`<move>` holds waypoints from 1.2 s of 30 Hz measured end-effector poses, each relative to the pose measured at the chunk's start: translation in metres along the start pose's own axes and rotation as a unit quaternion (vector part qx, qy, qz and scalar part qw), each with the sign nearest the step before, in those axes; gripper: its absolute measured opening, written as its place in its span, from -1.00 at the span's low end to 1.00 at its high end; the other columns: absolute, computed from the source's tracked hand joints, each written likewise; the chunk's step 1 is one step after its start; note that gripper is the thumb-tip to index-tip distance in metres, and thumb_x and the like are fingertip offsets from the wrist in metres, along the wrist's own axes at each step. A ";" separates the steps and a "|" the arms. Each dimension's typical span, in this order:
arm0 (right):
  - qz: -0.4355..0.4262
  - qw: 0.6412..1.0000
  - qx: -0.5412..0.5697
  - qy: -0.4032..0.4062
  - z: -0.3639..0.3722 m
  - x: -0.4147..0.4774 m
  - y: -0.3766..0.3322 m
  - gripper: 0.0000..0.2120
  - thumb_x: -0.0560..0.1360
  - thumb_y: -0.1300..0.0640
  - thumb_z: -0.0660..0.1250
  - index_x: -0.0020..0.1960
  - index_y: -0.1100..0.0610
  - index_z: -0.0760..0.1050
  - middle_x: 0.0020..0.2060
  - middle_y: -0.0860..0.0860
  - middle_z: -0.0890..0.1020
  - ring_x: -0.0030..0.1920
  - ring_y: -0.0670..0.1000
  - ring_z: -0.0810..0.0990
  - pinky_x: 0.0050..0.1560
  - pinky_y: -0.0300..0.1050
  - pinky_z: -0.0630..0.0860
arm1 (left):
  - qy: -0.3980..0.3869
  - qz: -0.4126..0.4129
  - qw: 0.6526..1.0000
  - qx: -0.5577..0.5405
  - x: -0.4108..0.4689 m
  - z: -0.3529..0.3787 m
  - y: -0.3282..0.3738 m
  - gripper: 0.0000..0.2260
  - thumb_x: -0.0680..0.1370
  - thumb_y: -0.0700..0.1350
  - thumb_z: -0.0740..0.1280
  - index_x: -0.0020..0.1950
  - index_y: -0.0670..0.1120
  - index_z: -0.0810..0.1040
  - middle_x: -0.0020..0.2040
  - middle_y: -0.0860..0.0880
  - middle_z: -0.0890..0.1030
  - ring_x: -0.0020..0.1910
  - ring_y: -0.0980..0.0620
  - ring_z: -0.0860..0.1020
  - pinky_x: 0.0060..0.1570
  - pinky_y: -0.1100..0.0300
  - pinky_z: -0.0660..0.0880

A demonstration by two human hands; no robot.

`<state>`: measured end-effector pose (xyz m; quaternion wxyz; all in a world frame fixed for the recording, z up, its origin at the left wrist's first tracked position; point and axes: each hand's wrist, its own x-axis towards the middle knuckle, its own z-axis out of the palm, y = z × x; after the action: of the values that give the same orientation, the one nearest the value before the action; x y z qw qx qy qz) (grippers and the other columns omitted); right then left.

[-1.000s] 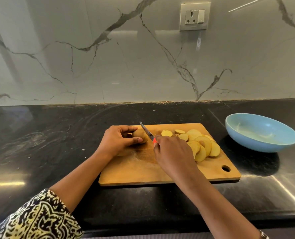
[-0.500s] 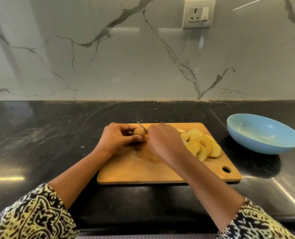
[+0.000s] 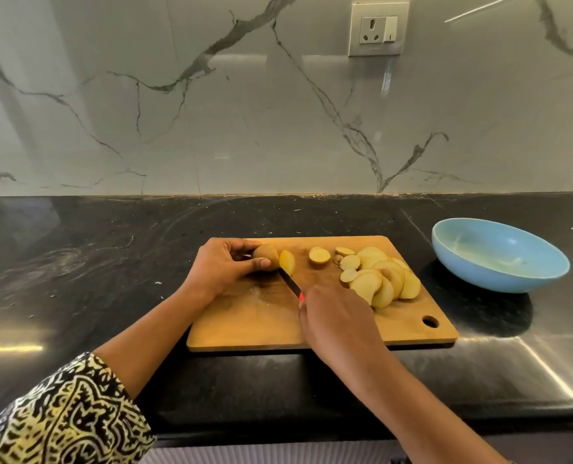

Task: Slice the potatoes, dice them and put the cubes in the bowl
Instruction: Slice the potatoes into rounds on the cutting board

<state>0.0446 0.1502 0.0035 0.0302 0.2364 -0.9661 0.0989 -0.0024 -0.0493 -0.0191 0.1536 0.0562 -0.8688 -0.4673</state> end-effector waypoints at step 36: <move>-0.041 0.997 -0.018 0.068 -0.018 0.035 -0.012 -0.79 0.63 0.08 0.17 0.17 0.12 0.50 -0.19 0.00 0.48 -0.23 -0.04 0.45 -0.28 -0.18 0.35 | -0.024 0.007 1.000 0.001 -0.002 -0.001 0.003 -0.68 0.32 -0.04 0.54 0.06 0.01 0.66 -0.09 0.13 0.67 -0.08 0.24 0.62 -0.05 0.39 0.51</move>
<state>0.0188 0.1276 0.0265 0.1040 0.2676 -0.9530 0.0965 0.0003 -0.0479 -0.0163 0.1364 0.0390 -0.8733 -0.4661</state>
